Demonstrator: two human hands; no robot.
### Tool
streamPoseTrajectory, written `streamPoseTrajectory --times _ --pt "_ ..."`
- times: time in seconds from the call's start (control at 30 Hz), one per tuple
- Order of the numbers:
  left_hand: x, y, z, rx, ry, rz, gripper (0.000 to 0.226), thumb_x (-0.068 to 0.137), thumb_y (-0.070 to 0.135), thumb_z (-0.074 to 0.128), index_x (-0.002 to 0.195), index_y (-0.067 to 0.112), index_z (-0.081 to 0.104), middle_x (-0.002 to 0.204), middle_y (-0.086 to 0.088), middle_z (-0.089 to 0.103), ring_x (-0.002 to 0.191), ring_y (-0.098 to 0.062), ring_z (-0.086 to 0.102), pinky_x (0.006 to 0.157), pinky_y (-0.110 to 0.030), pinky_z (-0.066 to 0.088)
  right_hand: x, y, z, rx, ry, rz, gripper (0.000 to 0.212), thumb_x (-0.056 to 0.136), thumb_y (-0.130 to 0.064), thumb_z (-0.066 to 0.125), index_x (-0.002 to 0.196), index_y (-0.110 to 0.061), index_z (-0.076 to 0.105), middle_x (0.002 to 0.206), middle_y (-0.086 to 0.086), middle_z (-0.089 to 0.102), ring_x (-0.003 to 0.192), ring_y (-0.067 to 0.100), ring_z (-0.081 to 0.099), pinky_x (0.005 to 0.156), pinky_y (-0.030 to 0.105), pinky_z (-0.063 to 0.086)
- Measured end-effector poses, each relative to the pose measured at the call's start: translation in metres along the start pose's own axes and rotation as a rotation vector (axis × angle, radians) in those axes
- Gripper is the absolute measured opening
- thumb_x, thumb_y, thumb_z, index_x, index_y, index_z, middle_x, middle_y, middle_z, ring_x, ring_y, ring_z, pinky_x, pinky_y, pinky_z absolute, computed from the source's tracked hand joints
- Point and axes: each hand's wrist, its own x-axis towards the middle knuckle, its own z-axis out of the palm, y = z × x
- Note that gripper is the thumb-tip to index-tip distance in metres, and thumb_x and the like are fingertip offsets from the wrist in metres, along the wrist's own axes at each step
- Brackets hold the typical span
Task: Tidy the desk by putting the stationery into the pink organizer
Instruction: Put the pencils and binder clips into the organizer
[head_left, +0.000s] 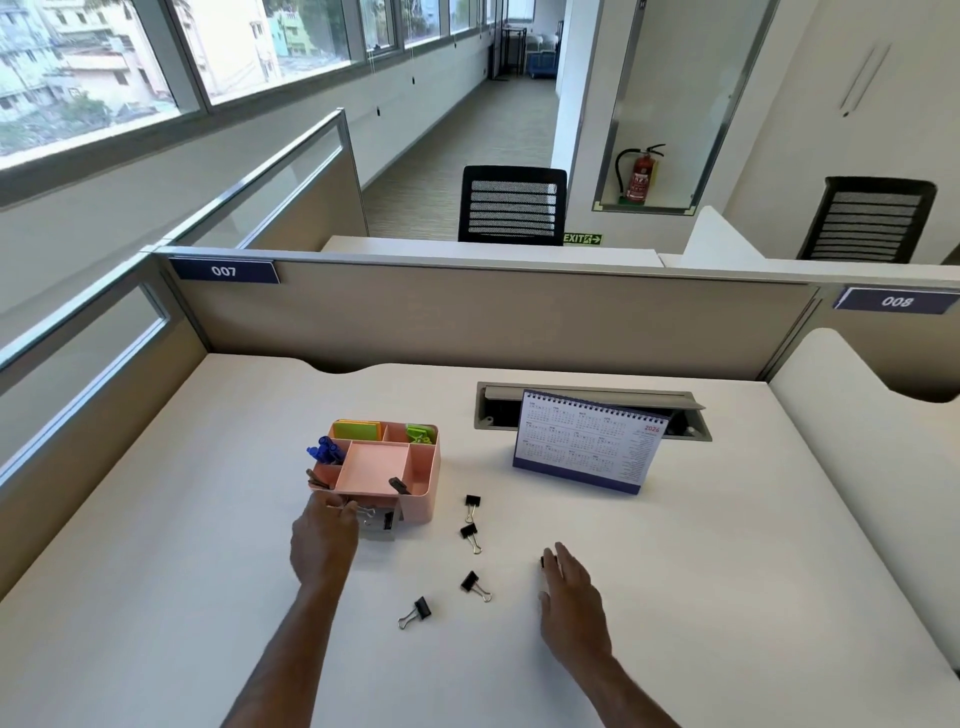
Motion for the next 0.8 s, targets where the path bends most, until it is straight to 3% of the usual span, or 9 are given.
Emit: streamPoseTrajectory --times 0.1,0.27,0.37,0.53,0.63,0.8 --pt "0.002 0.0 0.005 0.053 -0.011 -0.011 0.01 0.087 0.026 0.065 0.079 0.023 0.061 0.083 -0.004 0.069 0.077 -0.027 0.059 0.064 -0.034 0.048 0.002 0.006 0.002 -0.058 -0.061 -0.05 0.059 0.094 -0.009 0.043 0.151 -0.015 0.028 0.163 0.003 0.017 0.147 0.022 0.022 0.111 0.036 0.036" --pt "-0.001 -0.003 0.011 0.127 -0.027 0.015 0.012 0.088 0.025 0.062 0.077 0.022 0.059 0.077 -0.001 0.065 0.071 -0.025 0.061 0.059 -0.032 0.049 0.002 0.009 0.006 -0.06 -0.069 -0.078 0.06 0.092 -0.005 0.04 0.15 -0.017 0.031 0.162 -0.002 0.019 0.144 0.019 0.028 0.109 0.034 0.038" --pt "-0.001 -0.006 0.014 0.172 -0.038 0.058 0.007 0.092 0.023 0.061 0.087 0.017 0.063 0.086 -0.003 0.065 0.074 -0.025 0.062 0.06 -0.034 0.054 0.004 0.007 0.007 -0.067 -0.047 -0.068 0.055 0.091 -0.003 0.041 0.143 -0.019 0.04 0.156 -0.005 0.029 0.135 0.02 0.038 0.101 0.033 0.044" --pt "-0.003 -0.009 0.015 0.24 -0.038 0.131 0.023 0.094 0.008 0.057 0.111 0.018 0.069 0.106 -0.007 0.057 0.078 -0.026 0.061 0.055 -0.03 0.044 0.004 0.004 0.004 -0.083 -0.013 -0.059 0.04 0.082 0.002 0.046 0.109 -0.025 0.056 0.116 -0.007 0.049 0.101 0.019 0.054 0.076 0.029 0.043" --pt "-0.009 -0.005 0.015 0.281 -0.105 0.262 0.035 0.094 -0.002 0.053 0.111 0.02 0.075 0.118 -0.006 0.062 0.085 -0.022 0.064 0.056 -0.027 0.051 0.006 0.002 0.002 -0.076 -0.014 -0.057 0.037 0.081 0.003 0.046 0.103 -0.025 0.055 0.109 -0.006 0.052 0.097 0.019 0.052 0.073 0.027 0.039" --pt "-0.04 0.0 0.017 0.124 -0.053 0.292 0.022 0.093 0.003 0.055 0.099 0.016 0.07 0.114 -0.002 0.064 0.086 -0.024 0.063 0.061 -0.028 0.044 0.007 -0.003 0.001 -0.055 -0.035 -0.069 0.033 0.087 -0.002 0.043 0.11 -0.025 0.051 0.109 -0.003 0.053 0.101 0.022 0.054 0.073 0.03 0.042"
